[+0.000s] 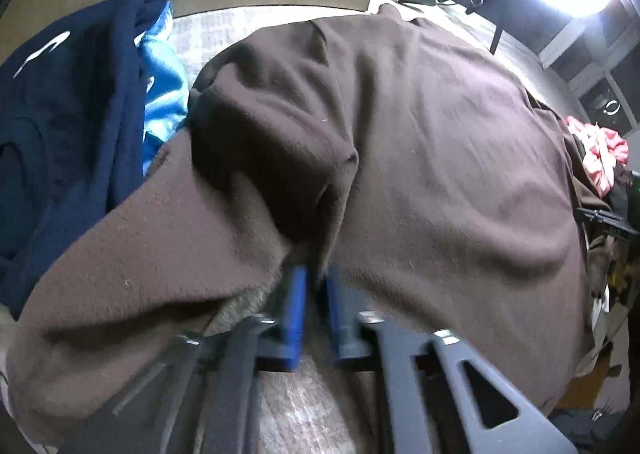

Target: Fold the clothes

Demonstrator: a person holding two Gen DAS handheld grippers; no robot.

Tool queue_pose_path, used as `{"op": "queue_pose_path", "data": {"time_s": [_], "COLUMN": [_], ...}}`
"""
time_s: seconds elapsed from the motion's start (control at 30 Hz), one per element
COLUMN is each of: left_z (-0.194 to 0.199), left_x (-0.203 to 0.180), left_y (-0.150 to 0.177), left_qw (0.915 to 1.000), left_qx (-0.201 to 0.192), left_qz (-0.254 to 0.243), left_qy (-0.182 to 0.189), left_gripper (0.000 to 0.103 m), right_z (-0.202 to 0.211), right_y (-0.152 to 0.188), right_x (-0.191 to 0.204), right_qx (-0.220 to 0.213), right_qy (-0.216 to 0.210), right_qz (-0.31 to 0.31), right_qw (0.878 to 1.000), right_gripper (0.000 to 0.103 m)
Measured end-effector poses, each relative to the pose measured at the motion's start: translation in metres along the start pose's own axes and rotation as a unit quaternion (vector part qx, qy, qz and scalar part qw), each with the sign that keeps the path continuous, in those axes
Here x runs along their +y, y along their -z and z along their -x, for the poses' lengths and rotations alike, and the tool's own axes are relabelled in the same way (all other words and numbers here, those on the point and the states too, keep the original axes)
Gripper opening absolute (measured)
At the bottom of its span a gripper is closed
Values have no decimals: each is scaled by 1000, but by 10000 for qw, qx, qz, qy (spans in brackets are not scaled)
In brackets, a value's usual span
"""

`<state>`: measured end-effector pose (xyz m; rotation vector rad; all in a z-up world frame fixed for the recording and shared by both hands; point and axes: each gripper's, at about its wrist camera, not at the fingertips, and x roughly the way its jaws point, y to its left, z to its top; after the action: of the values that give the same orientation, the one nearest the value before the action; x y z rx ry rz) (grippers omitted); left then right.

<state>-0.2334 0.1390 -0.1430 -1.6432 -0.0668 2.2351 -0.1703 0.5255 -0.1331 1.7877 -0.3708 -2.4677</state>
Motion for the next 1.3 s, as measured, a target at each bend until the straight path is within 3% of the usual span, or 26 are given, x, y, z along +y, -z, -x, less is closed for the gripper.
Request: {"op": "queue_pose_path", "data": {"time_s": [0.03, 0.07, 0.13, 0.43, 0.5, 0.7, 0.8, 0.87, 1.03, 1.1, 1.17, 1.2, 1.3], "left_z": [1, 2, 25, 82, 88, 58, 48, 46, 44, 42, 39, 38, 40], "left_x": [0, 1, 0, -8, -9, -44, -62, -71, -90, -97, -100, -101, -96], "left_y": [1, 3, 21, 145, 166, 213, 226, 227, 230, 232, 232, 232, 231], "left_qw": [10000, 10000, 9999, 9991, 9986, 9959, 9948, 9952, 9960, 9960, 9958, 9956, 9952], "left_qx": [9, 13, -53, 403, 498, 840, 985, 953, 867, 834, 789, 766, 806], "left_qz": [11, 23, -4, -53, 40, 11, -40, -93, -217, -309, -408, -442, -449], "left_qy": [-20, -26, 143, 148, 161, 331, 270, 210, 8, -89, -242, -326, -336], "left_gripper": [44, 46, 47, 50, 50, 50, 50, 55, 55, 48, 17, 10, 5], "right_z": [8, 17, 37, 117, 99, 48, 46, 48, 52, 47, 43, 41, 48], "right_y": [3, 9, 28, 141, 154, 183, 191, 195, 201, 204, 206, 206, 209], "right_x": [-2, -2, -1, -1, 11, 14, 11, 11, 19, 25, 32, 38, 47], "right_qx": [-20, -41, -76, -289, -69, 526, 542, 538, 490, 513, 561, 585, 521], "right_qy": [-108, -137, -140, -630, -566, -363, -376, -348, -446, -415, -440, -410, -236], "right_qz": [-67, -53, 40, -309, -200, -58, -41, 58, 307, 518, 713, 867, 1211], "right_qw": [9999, 9999, 9999, 9971, 9982, 9979, 9978, 9979, 9973, 9965, 9949, 9937, 9910], "right_gripper": [7, 8, 22, 23, 23, 23, 23, 23, 27, 27, 12, 5, 5]}}
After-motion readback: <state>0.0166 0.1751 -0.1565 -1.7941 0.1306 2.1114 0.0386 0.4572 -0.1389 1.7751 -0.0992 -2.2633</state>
